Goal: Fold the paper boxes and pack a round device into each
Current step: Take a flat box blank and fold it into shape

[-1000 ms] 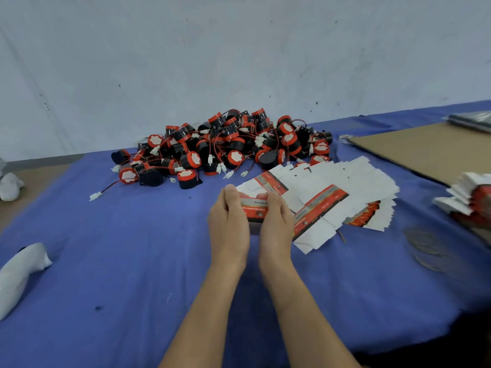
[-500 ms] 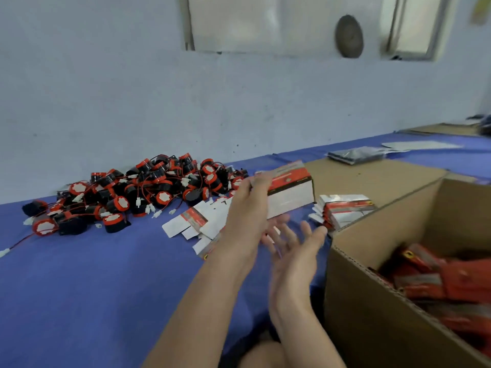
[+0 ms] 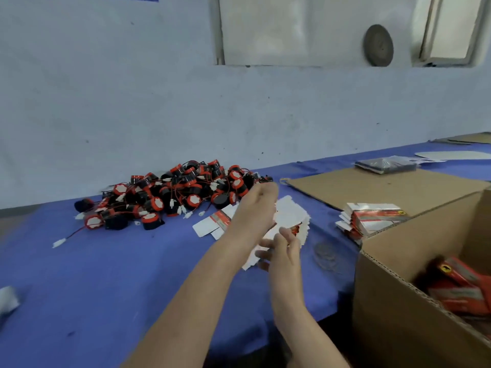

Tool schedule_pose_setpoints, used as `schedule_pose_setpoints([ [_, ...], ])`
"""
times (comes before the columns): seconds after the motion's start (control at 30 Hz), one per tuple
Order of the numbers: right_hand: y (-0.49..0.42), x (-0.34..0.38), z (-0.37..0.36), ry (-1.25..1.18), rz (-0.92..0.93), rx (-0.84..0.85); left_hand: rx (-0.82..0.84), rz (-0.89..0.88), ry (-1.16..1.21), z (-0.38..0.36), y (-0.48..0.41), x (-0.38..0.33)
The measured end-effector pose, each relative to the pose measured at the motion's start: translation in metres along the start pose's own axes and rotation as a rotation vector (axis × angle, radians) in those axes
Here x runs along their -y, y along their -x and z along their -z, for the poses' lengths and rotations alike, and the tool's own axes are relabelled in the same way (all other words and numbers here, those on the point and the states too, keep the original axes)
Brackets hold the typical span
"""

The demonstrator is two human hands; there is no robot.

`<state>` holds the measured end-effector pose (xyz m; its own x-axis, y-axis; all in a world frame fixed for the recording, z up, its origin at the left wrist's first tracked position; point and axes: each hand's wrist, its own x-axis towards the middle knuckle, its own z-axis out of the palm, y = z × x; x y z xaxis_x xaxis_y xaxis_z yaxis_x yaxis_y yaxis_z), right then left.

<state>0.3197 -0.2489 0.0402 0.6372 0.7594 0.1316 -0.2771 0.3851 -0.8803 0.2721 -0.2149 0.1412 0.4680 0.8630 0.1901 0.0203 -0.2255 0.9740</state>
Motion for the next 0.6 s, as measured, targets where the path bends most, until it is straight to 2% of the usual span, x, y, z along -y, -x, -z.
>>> schedule_pose_setpoints([
  [0.1, -0.010, -0.016, -0.021, 0.164, -0.007, 0.057, -0.163, 0.054, -0.159, 0.047, -0.010, 0.043],
  [0.27, -0.043, -0.047, -0.043, 0.462, 0.089, 0.151, -0.281, 0.099, -0.364, 0.100, -0.030, 0.093],
  [0.37, -0.065, -0.070, -0.050, 0.941, 0.295, 0.171, -0.328, 0.104, -0.530, 0.118, -0.040, 0.124],
  [0.43, -0.075, -0.085, -0.048, 1.246, 0.451, 0.161, -0.345, 0.118, -0.769, 0.125, -0.040, 0.155],
  [0.5, -0.085, -0.100, -0.045, 1.433, 0.466, 0.208, -0.326, 0.166, -1.052, 0.126, -0.035, 0.184],
  [0.6, -0.105, -0.113, -0.043, 1.653, 0.396, 0.284, -0.286, 0.155, -1.194, 0.123, -0.037, 0.201],
])
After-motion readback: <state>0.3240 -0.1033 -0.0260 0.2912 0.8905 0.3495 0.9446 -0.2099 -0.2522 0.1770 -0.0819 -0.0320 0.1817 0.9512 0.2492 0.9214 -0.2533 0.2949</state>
